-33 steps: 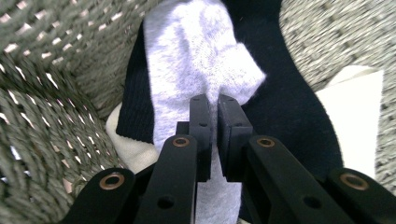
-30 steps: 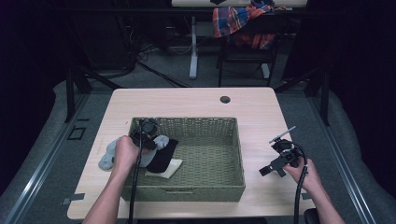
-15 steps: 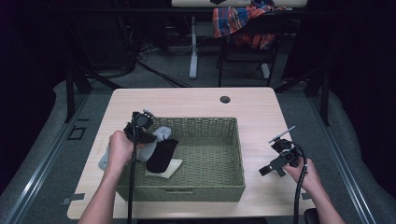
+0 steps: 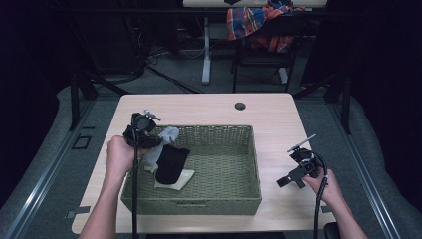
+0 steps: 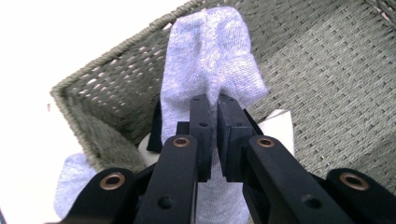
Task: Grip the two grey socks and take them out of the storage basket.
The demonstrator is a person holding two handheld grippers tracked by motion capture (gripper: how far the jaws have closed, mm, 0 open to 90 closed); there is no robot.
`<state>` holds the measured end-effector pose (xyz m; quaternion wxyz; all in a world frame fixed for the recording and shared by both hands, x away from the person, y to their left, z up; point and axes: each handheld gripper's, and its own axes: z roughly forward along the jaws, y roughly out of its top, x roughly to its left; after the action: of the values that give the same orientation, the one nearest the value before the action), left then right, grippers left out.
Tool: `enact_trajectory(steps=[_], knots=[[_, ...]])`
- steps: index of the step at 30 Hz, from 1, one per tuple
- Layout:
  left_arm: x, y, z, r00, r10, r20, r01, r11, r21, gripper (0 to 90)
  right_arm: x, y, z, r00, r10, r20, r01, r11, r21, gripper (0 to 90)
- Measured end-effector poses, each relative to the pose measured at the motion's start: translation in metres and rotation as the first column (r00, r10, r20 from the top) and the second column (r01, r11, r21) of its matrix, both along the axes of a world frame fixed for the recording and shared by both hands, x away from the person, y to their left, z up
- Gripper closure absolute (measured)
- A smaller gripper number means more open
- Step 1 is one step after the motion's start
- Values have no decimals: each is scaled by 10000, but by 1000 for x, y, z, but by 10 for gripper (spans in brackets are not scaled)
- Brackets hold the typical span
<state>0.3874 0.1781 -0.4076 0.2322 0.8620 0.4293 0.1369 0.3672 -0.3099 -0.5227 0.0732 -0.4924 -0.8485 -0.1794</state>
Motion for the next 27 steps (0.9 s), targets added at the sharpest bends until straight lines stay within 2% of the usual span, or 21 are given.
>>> enact_trajectory(steps=[1, 2, 3, 6, 7, 8, 9, 10, 11, 12, 13, 14, 15, 16, 17, 20, 23, 26, 27], knots=[[-1, 2, 2, 10000, 7, 18, -7, 10000, 21, 861, -1, 1, -1, 9997, -237, 100, 235, 9997, 116, 61], [-2, 3, 3, 10000, 31, 74, -32, 10000, 38, 861, -2, 1, -1, 9997, -221, 85, 219, 9996, 157, 61], [-2, 5, 5, 9999, 65, 155, -66, 10000, 38, 861, 0, 0, 1, 10000, 82, -37, -82, 10000, -40, 60], [-5, 9, 12, 9992, 155, 357, -153, 9999, -57, 862, -1, 0, 0, 9999, -134, 87, 133, 9999, 88, 60], [-6, 10, 14, 9988, 211, 441, -207, 9997, -100, 861, 1, -1, 1, 9999, 110, -42, -110, 9999, -103, 61], [-8, 12, 17, 9985, 236, 486, -230, 9996, -140, 862, -1, 1, -2, 9997, -231, 72, 231, 9997, 104, 61], [-9, 14, 19, 9982, 255, 540, -247, 9996, -157, 862, -1, 1, -1, 9998, -212, 47, 212, 9997, 138, 61], [-10, 15, 21, 9975, 324, 625, -314, 9994, -170, 862, 0, -1, 1, 9998, 164, -66, -164, 9999, -30, 60], [-11, 17, 24, 9972, 369, 655, -358, 9992, -178, 861, 0, -1, 2, 9997, 235, -48, -235, 9997, -30, 61], [-12, 19, 25, 9964, 434, 732, -423, 9990, -162, 862, -1, -1, 0, 9999, -68, 84, 67, 9999, 77, 61], [-13, 22, 27, 9960, 452, 766, -442, 9989, -144, 862, 0, -2, 1, 9999, 116, -25, -116, 9998, -158, 61], [-14, 24, 29, 9956, 519, 779, -506, 9985, -194, 862, -2, -1, -1, 9995, -314, 59, 313, 9994, 134, 61], [-14, 26, 30, 9950, 566, 820, -552, 9983, -188, 862, -1, -2, -1, 9998, -222, 24, 222, 9997, 56, 61], [-15, 28, 32, 9939, 639, 901, -625, 9979, -184, 861, 0, -3, 0, 9999, -103, -33, 103, 9999, -26, 61], [-15, 31, 33, 9926, 714, 981, -701, 9974, -170, 862, -2, -1, -1, 9994, -332, 114, 331, 9994, 105, 61], [-17, 38, 36, 9904, 887, 1058, -868, 9960, -223, 862, 0, -1, -1, 9999, -118, -9, 118, 9999, 14, 63], [-18, 47, 37, 9871, 1131, 1133, -1129, 9936, -80, 862, -2, -1, -1, 9993, -359, 108, 358, 9993, 113, 63], [-20, 57, 39, 9820, 1434, 1230, -1429, 9897, -126, 862, 0, -3, 1, 10000, 36, -70, -36, 10000, -76, 63], [-21, 60, 40, 9797, 1548, 1271, -1548, 9879, -96, 862, -2, -1, -1, 9994, -320, 103, 319, 9995, 54, 62]])
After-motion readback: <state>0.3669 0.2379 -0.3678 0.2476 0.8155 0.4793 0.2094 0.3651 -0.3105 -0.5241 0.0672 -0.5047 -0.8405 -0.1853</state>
